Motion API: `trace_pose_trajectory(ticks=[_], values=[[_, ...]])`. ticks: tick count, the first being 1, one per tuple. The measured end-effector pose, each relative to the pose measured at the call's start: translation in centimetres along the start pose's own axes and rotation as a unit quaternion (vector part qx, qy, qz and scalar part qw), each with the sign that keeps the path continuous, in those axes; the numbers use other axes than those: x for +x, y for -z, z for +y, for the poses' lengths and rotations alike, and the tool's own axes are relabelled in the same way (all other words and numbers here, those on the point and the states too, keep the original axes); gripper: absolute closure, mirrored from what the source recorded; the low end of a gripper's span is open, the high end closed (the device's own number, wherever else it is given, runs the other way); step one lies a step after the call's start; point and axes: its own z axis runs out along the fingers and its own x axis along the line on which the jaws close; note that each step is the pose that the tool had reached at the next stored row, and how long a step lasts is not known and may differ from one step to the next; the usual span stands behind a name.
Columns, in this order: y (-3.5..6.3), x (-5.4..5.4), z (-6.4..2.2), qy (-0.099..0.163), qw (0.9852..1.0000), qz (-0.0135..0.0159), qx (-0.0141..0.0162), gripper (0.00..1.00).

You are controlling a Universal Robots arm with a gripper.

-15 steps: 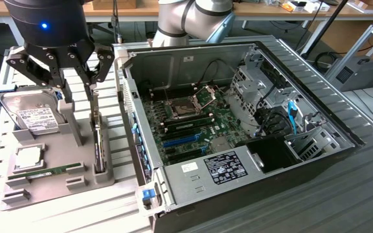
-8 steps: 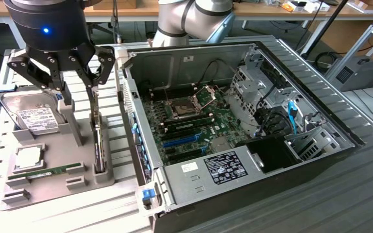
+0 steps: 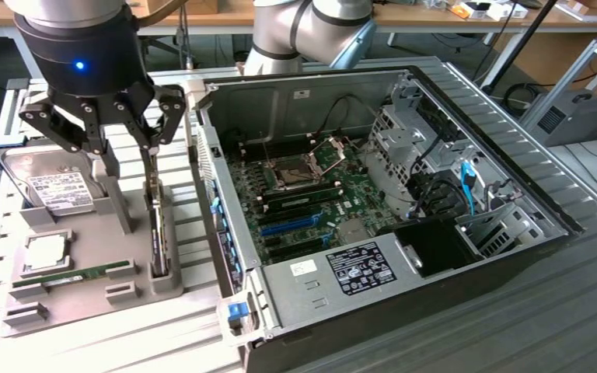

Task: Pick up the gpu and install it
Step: 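Pick up the gpu and move the gpu toward the slot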

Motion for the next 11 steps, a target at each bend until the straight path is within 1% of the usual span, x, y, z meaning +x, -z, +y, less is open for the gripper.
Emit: trace_pose_trajectory(ticks=[6, 11], values=[[-1.09, 0.0, -0.05, 0.000, 1.0000, 0.0000, 0.0000, 0.56], [-2.36, 0.1, -0.10, 0.000, 1.0000, 0.0000, 0.0000, 0.56]])
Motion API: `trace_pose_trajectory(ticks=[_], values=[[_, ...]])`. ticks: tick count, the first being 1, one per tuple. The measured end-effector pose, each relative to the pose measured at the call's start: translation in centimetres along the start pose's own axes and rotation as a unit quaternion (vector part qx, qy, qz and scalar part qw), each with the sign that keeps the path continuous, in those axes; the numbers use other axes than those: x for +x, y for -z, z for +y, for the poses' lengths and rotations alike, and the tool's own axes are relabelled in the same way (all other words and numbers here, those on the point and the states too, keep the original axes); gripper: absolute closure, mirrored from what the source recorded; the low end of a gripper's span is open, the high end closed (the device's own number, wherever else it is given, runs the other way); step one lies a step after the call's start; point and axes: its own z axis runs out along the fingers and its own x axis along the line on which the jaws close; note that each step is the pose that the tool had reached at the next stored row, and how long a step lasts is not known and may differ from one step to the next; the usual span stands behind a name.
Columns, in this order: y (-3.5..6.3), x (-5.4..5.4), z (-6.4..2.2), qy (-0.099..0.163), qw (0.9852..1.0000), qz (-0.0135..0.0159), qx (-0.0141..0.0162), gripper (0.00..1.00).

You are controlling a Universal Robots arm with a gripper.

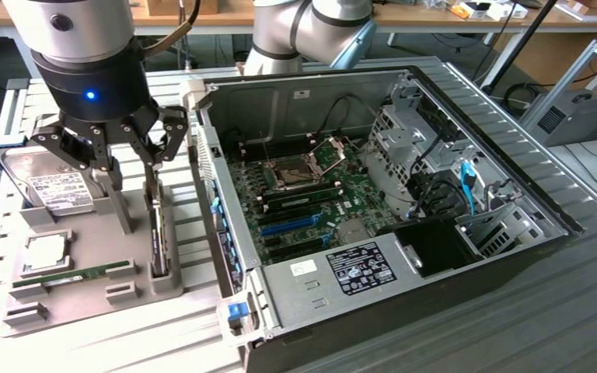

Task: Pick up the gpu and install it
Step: 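Pick up the gpu and move the gpu toward the slot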

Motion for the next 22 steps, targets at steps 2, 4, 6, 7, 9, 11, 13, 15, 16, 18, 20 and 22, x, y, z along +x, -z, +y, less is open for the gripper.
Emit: trace_pose_trajectory(ticks=[2, 4, 6, 7, 9, 11, 13, 15, 16, 18, 20, 22], values=[[-0.32, 0.0, -0.01, 0.000, 1.0000, 0.0000, 0.0000, 0.56], [-0.66, 0.0, -0.03, 0.000, 1.0000, 0.0000, 0.0000, 0.56], [-1.00, 0.0, -0.05, 0.000, 1.0000, 0.0001, 0.0001, 0.56], [-1.17, 0.0, -0.05, 0.000, 1.0000, 0.0000, 0.0000, 0.56], [-1.45, 0.0, -0.06, 0.000, 1.0000, 0.0000, 0.0000, 0.56], [-1.50, 0.0, -0.08, 0.000, 1.0000, 0.0001, 0.0001, 0.56], [-1.53, -0.1, -0.15, 0.000, 1.0000, 0.0001, 0.0000, 0.56], [-1.55, -0.2, -0.21, 0.000, 1.0000, 0.0002, 0.0000, 0.56], [-1.58, -0.3, -0.25, 0.000, 1.0000, 0.0003, 0.0001, 0.56], [-1.73, -0.3, -0.31, 0.000, 1.0000, 0.0001, 0.0000, 0.56], [-2.01, -0.3, -0.35, 0.000, 1.0000, 0.0002, 0.0001, 0.56], [-2.34, -0.3, -0.37, 0.000, 1.0000, 0.0002, 0.0000, 0.56]])
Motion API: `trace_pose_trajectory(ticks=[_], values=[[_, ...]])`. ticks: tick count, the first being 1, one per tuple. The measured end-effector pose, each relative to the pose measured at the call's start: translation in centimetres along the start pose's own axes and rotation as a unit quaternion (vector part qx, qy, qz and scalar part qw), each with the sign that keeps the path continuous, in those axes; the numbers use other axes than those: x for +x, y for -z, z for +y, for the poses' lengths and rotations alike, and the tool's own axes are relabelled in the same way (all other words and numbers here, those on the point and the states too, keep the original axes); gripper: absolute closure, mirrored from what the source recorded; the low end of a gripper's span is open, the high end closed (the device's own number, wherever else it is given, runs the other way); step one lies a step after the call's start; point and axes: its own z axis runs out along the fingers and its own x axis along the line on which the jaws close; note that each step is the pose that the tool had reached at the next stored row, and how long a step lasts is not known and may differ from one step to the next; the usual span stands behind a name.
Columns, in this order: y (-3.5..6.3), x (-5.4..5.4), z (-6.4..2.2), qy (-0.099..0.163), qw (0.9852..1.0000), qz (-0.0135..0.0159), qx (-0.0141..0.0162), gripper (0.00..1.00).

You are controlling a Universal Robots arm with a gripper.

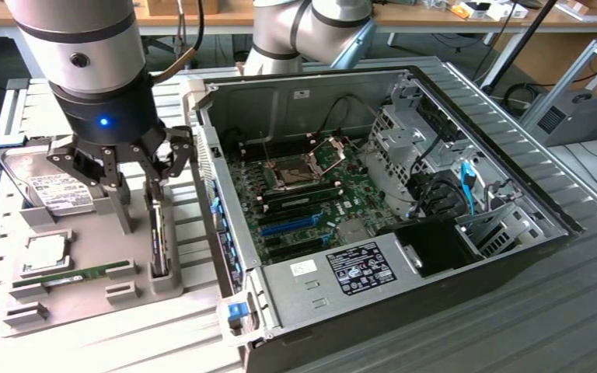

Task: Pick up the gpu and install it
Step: 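Pick up the gpu and move the gpu toward the slot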

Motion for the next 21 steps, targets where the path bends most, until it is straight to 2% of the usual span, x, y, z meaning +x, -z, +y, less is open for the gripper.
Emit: trace_pose_trajectory(ticks=[14, 21], values=[[-0.58, 0.0, -0.03, 0.000, 1.0000, 0.0000, 0.0000, 0.56], [-1.53, 0.0, -0.07, 0.000, 1.0000, 0.0000, 0.0000, 0.56]])
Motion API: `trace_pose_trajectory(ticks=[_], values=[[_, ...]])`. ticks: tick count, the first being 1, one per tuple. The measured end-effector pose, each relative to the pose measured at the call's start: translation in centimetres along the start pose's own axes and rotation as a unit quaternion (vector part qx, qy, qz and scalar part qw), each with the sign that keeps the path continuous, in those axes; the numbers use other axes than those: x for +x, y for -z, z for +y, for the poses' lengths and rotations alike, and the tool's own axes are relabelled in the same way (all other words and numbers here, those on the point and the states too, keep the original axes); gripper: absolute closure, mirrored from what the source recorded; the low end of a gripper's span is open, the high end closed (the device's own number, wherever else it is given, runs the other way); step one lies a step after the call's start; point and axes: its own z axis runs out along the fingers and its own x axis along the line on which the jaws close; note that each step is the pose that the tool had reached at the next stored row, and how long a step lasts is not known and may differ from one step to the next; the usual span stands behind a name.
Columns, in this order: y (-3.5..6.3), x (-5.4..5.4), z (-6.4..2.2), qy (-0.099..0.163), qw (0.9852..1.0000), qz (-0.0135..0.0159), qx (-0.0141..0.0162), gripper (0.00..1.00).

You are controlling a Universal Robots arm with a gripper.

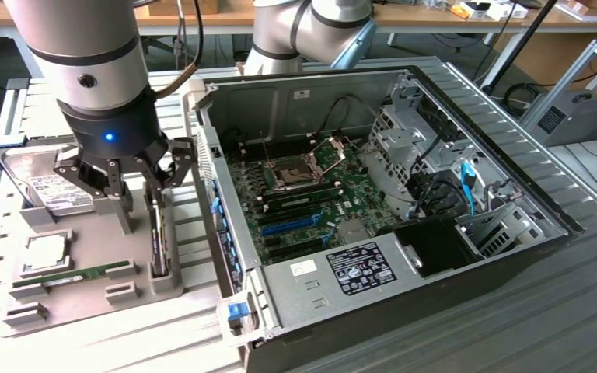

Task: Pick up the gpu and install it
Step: 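Pick up the gpu and move the gpu toward the slot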

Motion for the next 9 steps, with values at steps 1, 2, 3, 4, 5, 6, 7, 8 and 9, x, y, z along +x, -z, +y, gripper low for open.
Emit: trace_pose_trajectory(ticks=[1, 2, 3, 4, 5, 6, 7, 8, 9], values=[[-0.13, 0.00, -0.01, 0.000, 1.0000, 0.0000, 0.0000, 0.56], [-0.39, 0.01, -0.02, 0.000, 1.0000, 0.0000, 0.0000, 0.56], [-0.51, 0.01, -0.02, 0.000, 1.0000, 0.0000, 0.0000, 0.56], [-0.55, 0.01, -0.02, 0.000, 1.0000, 0.0000, 0.0000, 0.56], [-0.60, 0.01, -0.03, 0.000, 1.0000, 0.0000, 0.0000, 0.56], [-0.67, 0.02, -0.03, 0.000, 1.0000, 0.0000, 0.0000, 0.56], [-0.74, 0.01, -0.03, 0.000, 1.0000, 0.0000, 0.0000, 0.56], [-0.83, 0.01, -0.03, 0.000, 1.0000, 0.0000, 0.0000, 0.56], [-0.92, 0.00, -0.03, 0.000, 1.0000, 0.0000, 0.0000, 0.56]])
